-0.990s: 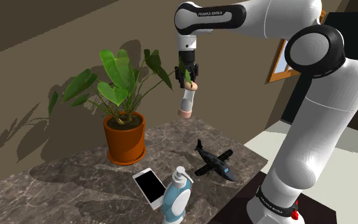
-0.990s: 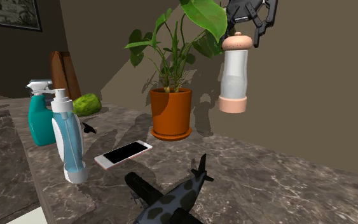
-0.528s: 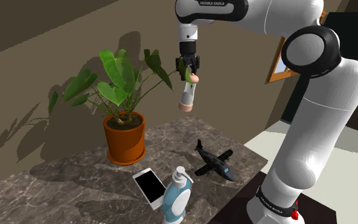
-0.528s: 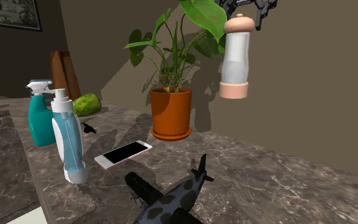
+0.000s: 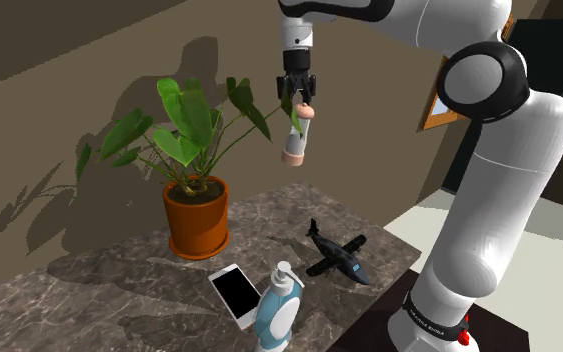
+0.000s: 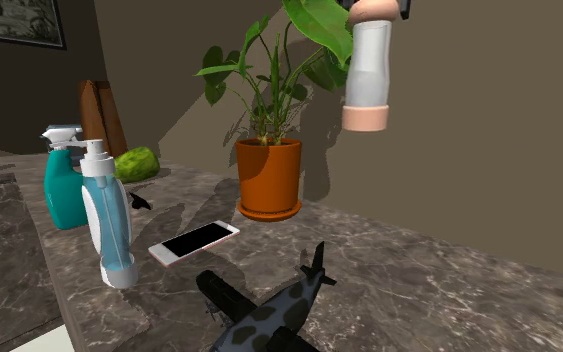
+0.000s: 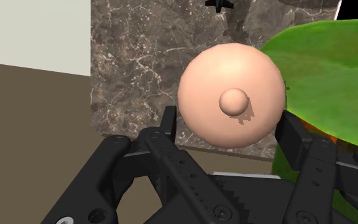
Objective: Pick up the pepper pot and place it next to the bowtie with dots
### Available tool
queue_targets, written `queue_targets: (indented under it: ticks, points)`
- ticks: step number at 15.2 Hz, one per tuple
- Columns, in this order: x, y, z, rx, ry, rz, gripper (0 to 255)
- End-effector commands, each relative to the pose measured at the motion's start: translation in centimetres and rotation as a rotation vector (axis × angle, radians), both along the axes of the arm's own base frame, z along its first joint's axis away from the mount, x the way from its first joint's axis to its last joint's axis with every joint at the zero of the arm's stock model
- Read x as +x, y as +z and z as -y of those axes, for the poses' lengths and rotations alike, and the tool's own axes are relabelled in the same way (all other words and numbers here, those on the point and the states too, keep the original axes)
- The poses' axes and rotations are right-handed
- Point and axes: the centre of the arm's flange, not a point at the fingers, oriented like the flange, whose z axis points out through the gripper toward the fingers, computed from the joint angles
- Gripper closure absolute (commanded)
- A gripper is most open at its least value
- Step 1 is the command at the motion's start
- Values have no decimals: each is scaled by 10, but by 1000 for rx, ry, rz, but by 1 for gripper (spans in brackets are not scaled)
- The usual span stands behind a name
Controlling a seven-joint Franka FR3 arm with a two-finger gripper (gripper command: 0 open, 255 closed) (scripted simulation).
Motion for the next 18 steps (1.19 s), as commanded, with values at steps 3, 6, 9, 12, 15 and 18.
queue_targets:
  ticks: [3, 6, 9, 12, 15, 18]
  points:
    - [-15, 3, -44, 0, 0, 0, 255]
    - [-29, 3, -81, 0, 0, 0, 255]
    - [-43, 3, -118, 0, 0, 0, 255]
    - [-57, 3, -155, 0, 0, 0, 255]
    - [-71, 3, -192, 0, 0, 0, 255]
    - [-86, 3, -229, 0, 0, 0, 255]
